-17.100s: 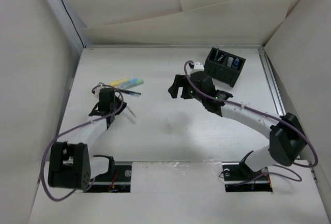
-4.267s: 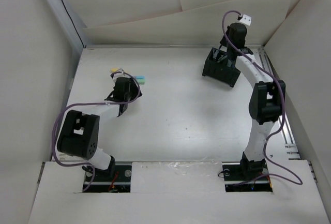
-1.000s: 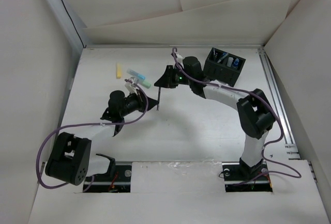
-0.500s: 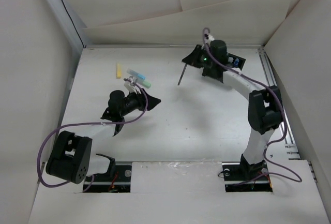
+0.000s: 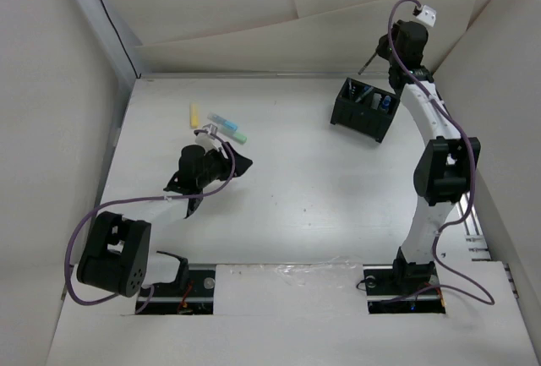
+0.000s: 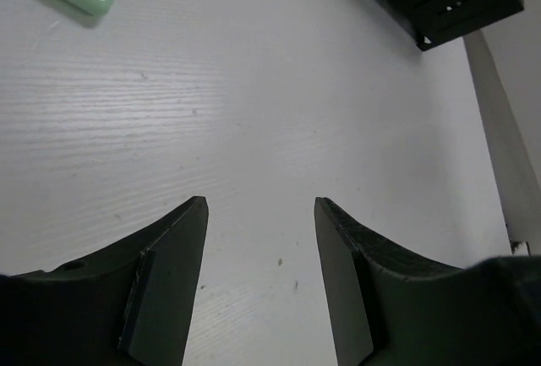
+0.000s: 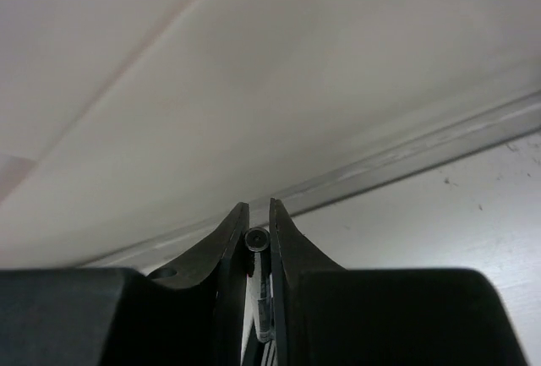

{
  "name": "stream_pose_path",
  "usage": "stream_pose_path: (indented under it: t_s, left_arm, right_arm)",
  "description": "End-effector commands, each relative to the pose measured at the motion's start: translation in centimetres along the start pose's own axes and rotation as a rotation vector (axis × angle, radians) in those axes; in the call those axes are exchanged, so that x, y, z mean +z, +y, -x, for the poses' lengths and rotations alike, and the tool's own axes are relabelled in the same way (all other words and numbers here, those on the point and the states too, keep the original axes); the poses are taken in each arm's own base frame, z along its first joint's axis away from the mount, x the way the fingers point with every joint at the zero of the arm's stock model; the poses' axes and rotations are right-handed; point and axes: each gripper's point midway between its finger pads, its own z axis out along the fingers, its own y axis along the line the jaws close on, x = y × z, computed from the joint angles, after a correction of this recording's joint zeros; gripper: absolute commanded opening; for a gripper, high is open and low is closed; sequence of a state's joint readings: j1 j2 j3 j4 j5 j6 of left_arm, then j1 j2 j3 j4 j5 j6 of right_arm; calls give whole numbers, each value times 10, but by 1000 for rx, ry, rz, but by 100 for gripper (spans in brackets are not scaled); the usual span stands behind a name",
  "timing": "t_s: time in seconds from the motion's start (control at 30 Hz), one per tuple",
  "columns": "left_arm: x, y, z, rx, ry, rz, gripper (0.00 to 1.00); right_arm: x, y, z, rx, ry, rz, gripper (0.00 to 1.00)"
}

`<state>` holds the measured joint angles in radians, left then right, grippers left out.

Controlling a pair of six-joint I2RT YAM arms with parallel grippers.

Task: Sort the stationery into containers
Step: Place the pen in the storage box, then pick up the pen from the center of the board.

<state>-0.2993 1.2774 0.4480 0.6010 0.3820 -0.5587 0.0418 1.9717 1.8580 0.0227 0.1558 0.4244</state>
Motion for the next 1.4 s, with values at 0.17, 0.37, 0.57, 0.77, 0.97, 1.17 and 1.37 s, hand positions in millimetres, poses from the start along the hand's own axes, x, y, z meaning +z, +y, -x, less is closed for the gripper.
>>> stream_pose_path:
  t_s: [0.17, 0.37, 0.57, 0.77, 0.97, 1.17, 1.37]
  left_arm:
    - [8, 28, 20, -41, -41, 163, 50]
    - [2, 43, 35, -86, -112, 283, 50]
    - [8, 55, 49, -126, -138, 384, 50]
    - [23, 67, 63, -146, -163, 447, 47]
    - [36, 95, 68, -163, -171, 588, 43]
    - [49, 100, 92, -175, -220, 667, 41]
    - [77, 104, 88, -171, -183, 719, 41]
  right_arm:
    - [1, -3, -66, -184, 92, -137, 0]
    - [-6, 3, -94, -215, 114, -154, 4]
    - [-26, 5, -78, -206, 96, -167, 68]
    - [-72, 22, -53, -132, 85, -87, 77]
    - [-121, 28, -73, -46, 175, 29, 18]
    - [-157, 47, -112, -48, 271, 144, 0]
    - [-177, 64, -130, -72, 324, 228, 41]
